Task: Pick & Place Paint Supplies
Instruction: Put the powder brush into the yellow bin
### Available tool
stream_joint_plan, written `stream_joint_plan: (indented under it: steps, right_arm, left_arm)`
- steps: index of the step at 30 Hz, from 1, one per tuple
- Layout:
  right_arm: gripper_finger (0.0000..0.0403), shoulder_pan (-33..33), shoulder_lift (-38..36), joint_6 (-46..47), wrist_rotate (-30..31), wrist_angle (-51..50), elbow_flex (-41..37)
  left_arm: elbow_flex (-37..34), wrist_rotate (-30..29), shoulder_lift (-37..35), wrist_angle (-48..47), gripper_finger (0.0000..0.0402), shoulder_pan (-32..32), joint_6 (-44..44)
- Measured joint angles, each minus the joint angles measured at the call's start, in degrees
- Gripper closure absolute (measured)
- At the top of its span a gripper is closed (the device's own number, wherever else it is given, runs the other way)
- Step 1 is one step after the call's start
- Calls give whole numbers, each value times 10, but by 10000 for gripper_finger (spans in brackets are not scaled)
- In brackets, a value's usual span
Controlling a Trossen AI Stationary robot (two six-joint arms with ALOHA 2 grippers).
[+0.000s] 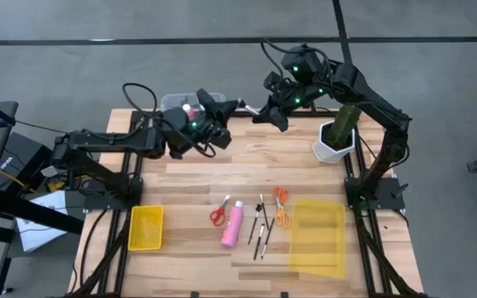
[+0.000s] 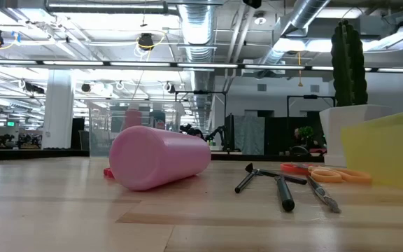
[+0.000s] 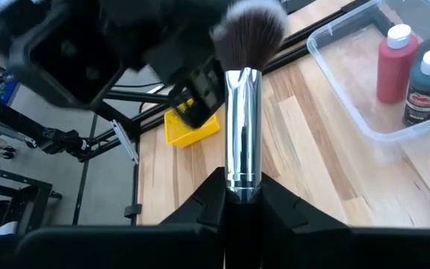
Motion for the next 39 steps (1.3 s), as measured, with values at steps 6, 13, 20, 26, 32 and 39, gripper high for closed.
stream_joint_plan:
  steps: [6, 13, 20, 26, 32, 39]
  right_arm:
    - [368, -11, 0, 7, 15, -24, 0]
    - [368, -20, -8, 8, 126, -141, 0]
    - [368, 4, -16, 46, 193, -223, 0]
    - [368, 49, -30, 115, 263, -249, 0]
    - [368, 101, -44, 210, 325, -253, 0]
    - [368, 166, -101, 343, 382, -252, -100]
  left_arm:
    - [0, -55, -8, 15, 357, 22, -3]
    - [0, -84, -32, 8, 331, 69, -165]
    - [0, -79, -57, -39, 329, 125, -347]
    - [0, -58, -61, -72, 329, 164, -448]
    - [0, -22, -61, -89, 330, 188, -487]
    - [0, -11, -61, -100, 330, 213, -495]
